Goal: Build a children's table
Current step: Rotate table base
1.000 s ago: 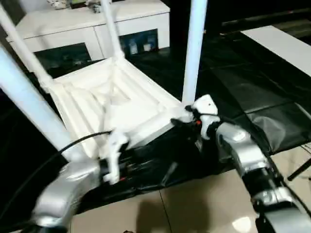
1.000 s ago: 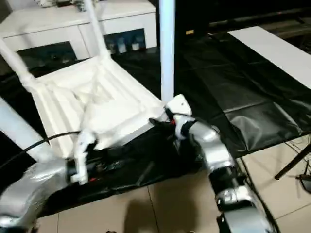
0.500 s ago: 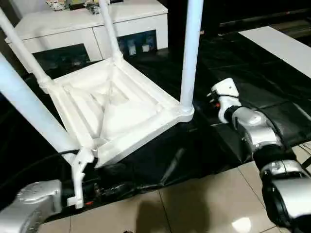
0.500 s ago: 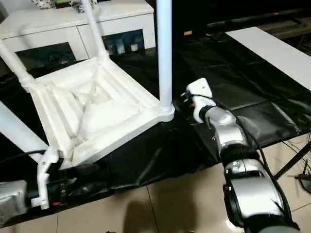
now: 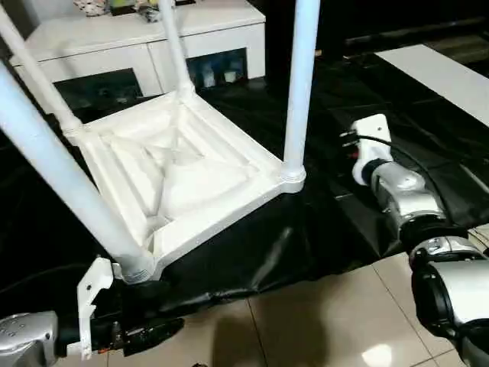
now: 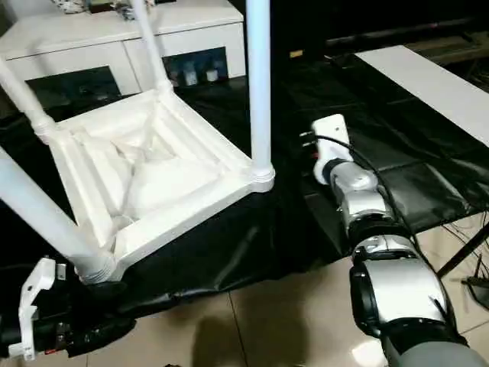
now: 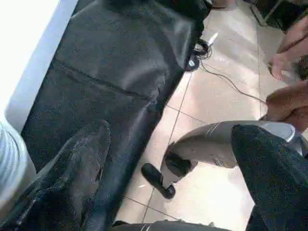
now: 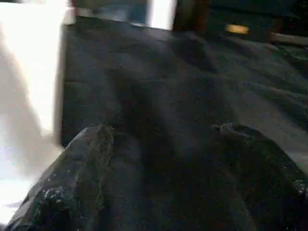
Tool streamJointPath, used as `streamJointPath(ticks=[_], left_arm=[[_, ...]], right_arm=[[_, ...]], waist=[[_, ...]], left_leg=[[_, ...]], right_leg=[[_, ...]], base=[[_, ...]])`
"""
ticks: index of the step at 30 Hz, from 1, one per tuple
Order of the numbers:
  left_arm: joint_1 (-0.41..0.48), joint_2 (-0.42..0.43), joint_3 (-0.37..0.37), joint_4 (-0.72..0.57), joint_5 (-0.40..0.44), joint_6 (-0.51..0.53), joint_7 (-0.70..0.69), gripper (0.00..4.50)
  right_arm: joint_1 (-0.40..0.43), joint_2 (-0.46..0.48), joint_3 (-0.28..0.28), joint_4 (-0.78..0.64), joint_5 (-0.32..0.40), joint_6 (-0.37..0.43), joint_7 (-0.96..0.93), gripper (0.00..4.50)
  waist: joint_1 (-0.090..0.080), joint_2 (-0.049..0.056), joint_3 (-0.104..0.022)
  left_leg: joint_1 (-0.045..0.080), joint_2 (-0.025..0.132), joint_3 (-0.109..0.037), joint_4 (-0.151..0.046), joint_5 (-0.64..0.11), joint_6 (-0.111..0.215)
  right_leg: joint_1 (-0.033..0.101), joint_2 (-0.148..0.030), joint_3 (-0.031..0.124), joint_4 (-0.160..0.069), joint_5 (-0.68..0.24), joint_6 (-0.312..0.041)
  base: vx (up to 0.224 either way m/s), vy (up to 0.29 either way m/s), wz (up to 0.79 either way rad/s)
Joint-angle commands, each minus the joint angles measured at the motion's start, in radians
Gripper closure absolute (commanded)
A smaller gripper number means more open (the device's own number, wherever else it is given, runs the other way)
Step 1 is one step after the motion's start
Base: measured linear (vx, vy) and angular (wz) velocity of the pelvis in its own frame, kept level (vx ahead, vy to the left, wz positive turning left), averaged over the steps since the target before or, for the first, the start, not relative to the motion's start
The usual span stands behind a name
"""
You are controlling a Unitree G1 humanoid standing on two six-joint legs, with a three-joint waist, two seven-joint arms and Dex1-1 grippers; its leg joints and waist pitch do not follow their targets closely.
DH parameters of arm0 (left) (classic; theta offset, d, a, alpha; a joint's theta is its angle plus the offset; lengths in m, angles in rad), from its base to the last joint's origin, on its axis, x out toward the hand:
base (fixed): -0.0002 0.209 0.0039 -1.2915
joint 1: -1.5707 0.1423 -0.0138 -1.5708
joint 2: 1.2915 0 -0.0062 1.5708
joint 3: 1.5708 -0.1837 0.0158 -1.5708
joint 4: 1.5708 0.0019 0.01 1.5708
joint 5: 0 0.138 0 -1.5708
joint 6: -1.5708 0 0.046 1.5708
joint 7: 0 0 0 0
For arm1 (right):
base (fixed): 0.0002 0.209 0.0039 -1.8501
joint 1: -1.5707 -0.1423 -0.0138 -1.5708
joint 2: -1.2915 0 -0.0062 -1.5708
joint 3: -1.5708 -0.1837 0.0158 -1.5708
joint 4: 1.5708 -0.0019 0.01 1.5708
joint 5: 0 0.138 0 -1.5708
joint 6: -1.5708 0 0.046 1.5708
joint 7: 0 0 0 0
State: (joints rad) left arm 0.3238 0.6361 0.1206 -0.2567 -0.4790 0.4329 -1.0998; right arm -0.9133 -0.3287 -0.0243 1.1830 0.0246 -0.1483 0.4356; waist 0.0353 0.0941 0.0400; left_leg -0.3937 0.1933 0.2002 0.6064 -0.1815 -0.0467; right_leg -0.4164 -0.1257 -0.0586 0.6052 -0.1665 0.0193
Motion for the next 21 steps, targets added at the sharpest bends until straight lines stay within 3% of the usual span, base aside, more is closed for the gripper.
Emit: streamJointPath(ticks=[1, 2, 6, 9, 10, 12, 14, 15, 16, 18, 21], left_arm=[[0.018, -0.008, 0.009, -0.045, -0.036, 0.035, 0.015, 0.06], [0.043, -0.001, 0.021, -0.044, -0.049, 0.048, 0.008, 0.06], [0.106, 0.039, 0.077, 0.011, -0.055, 0.042, -0.021, 0.06], [0.122, 0.057, 0.114, 0.068, -0.036, 0.011, -0.027, 0.06], [0.122, 0.062, 0.15, 0.103, -0.029, -0.014, -0.025, 0.06], [0.104, 0.059, 0.217, 0.153, -0.039, -0.045, -0.013, 0.06], [0.087, 0.055, 0.25, 0.185, -0.041, -0.074, 0.001, 0.06], [0.059, 0.053, 0.283, 0.224, -0.055, -0.097, 0.017, 0.06], [0.03, 0.055, 0.31, 0.254, -0.067, -0.116, 0.031, 0.06], [-0.015, 0.062, 0.348, 0.269, -0.105, -0.101, 0.048, 0.06], [-0.062, 0.07, 0.369, 0.248, -0.133, -0.079, 0.053, 0.06]], right_arm=[[0.029, -0.004, 0.025, -0.029, -0.013, -0.021, 0.082, 0.63], [0.064, -0.015, 0.053, -0.063, -0.021, -0.025, 0.151, 0.63], [0.167, -0.059, 0.139, -0.162, -0.05, -0.032, 0.321, 0.63], [0.205, -0.079, 0.164, -0.202, -0.054, -0.033, 0.376, 0.63], [0.226, -0.084, 0.167, -0.235, -0.041, -0.023, 0.413, 0.63], [0.255, -0.086, 0.168, -0.284, -0.018, -0.015, 0.462, 0.63], [0.267, -0.081, 0.163, -0.307, -0.005, -0.003, 0.48, 0.63], [0.282, -0.073, 0.161, -0.336, 0.0, 0.012, 0.478, 0.63], [0.293, -0.063, 0.158, -0.357, 0.005, 0.033, 0.471, 0.63], [0.3, -0.042, 0.158, -0.368, 0.005, 0.06, 0.446, 0.63], [0.304, -0.007, 0.163, -0.377, -0.009, 0.081, 0.403, 0.63]], waist=[[0.001, -0.006, -0.057], [0.0, -0.004, -0.057], [-0.001, -0.018, -0.054], [0.001, -0.022, -0.05], [-0.003, -0.027, -0.047], [0.0, -0.027, -0.045], [-0.002, -0.028, -0.043], [-0.001, -0.034, -0.042], [0.004, -0.028, -0.04], [0.002, -0.019, -0.042], [0.003, -0.03, -0.043]], left_leg=[[0.024, 0.027, -0.005, -0.08, -0.34, 0.05], [0.026, 0.025, -0.005, -0.081, -0.356, 0.043], [0.022, 0.023, -0.006, -0.083, -0.387, 0.043], [0.027, 0.023, -0.008, -0.086, -0.431, 0.033], [0.023, 0.023, -0.011, -0.088, -0.452, 0.028], [0.025, 0.024, -0.015, -0.091, -0.469, 0.018], [0.026, 0.026, -0.019, -0.096, -0.485, 0.004], [0.031, 0.026, -0.019, -0.095, -0.503, 0.001], [0.039, 0.022, -0.017, -0.094, -0.516, -0.005], [0.041, 0.023, -0.02, -0.097, -0.523, -0.025], [0.043, 0.025, -0.021, -0.099, -0.549, -0.033]], right_leg=[[0.035, 0.002, 0.016, -0.06, -0.269, -0.244], [0.034, 0.006, 0.015, -0.06, -0.268, -0.247], [0.037, 0.008, 0.015, -0.067, -0.286, -0.226], [0.032, 0.005, 0.019, -0.077, -0.37, -0.206], [0.032, 0.006, 0.021, -0.079, -0.406, -0.193], [0.03, 0.005, 0.025, -0.082, -0.444, -0.169], [0.028, 0.005, 0.028, -0.082, -0.457, -0.171], [0.023, 0.007, 0.031, -0.085, -0.473, -0.164], [0.017, 0.009, 0.033, -0.091, -0.501, -0.152], [0.019, 0.009, 0.033, -0.085, -0.476, -0.165], [0.017, 0.01, 0.032, -0.083, -0.448, -0.18]], base=[[0.0, 0.0, 0.0], [0.0, 0.0, 0.0], [0.0, 0.0, 0.0], [0.0, 0.0, 0.0], [0.0, 0.0, 0.0], [0.0, 0.0, 0.0], [0.0, 0.0, 0.0], [0.0, 0.0, 0.0], [0.0, 0.0, 0.0], [0.0, 0.0, 0.0], [0.0, 0.0, 0.0]])
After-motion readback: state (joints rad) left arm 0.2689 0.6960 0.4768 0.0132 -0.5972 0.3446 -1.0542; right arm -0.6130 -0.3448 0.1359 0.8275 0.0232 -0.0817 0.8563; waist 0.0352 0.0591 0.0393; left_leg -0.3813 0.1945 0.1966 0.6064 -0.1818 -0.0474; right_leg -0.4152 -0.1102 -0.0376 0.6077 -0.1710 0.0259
